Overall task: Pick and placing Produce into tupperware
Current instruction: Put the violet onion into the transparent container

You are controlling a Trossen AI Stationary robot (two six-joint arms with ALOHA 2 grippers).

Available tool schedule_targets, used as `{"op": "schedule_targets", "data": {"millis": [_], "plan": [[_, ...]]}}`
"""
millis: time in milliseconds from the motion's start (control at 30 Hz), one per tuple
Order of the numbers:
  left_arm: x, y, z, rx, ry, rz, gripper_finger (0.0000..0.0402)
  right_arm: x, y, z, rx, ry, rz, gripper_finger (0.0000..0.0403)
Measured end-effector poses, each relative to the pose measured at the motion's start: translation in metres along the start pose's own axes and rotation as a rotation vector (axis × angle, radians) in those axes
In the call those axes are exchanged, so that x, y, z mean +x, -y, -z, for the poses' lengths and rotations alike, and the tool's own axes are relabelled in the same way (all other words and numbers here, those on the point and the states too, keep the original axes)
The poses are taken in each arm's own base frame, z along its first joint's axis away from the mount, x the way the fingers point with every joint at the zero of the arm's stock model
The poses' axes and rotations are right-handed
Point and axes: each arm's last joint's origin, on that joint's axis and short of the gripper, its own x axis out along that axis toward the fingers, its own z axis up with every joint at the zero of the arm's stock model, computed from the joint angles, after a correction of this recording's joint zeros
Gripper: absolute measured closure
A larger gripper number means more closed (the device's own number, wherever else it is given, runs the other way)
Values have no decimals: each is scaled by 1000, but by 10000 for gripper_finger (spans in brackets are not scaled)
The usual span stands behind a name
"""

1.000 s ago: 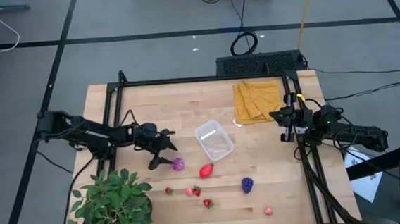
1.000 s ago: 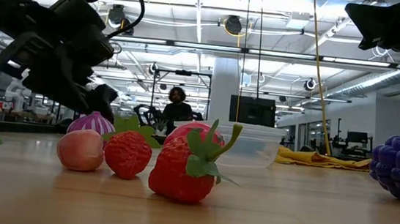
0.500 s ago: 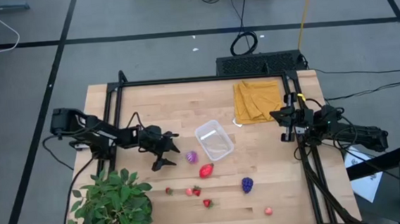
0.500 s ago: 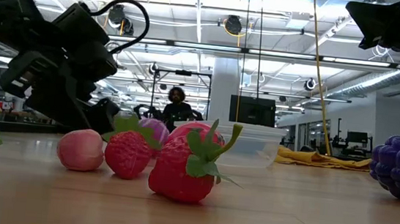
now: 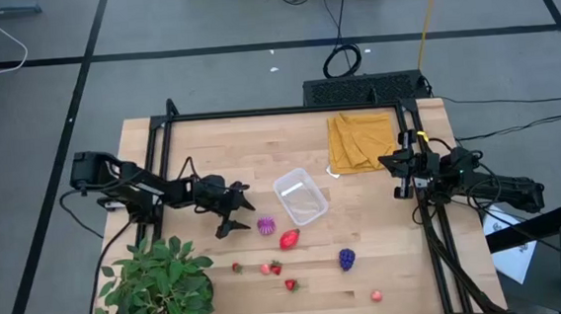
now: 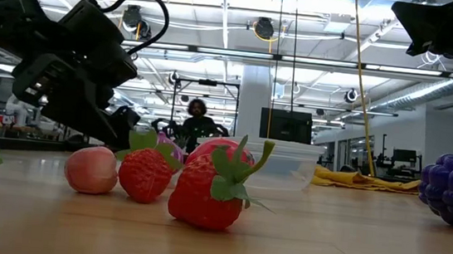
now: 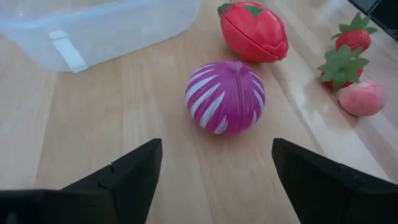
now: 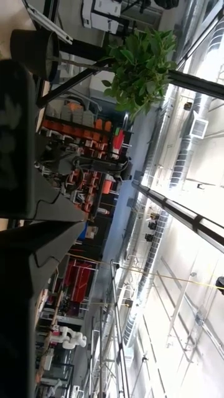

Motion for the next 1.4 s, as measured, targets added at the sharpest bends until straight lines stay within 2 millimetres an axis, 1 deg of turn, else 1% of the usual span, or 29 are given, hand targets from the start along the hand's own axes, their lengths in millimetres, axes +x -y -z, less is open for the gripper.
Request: {"op": "schedule_targets", "data": {"millis": [367, 500, 800, 1233, 1400], "plan": [[0, 1, -4, 17, 43, -3, 89, 0, 0, 0, 0, -1, 0, 403], [2, 3, -6, 35, 48, -47, 89, 0, 0, 0, 0, 0, 0, 403], [3, 6, -7, 46, 54, -84, 89, 0, 0, 0, 18, 0, 0, 403], [6, 14, -12, 56, 96, -51, 89, 0, 0, -2, 24, 18, 3, 403], [6, 14, -12, 59, 100, -73, 89, 0, 0, -2, 23, 22, 4, 403]]}}
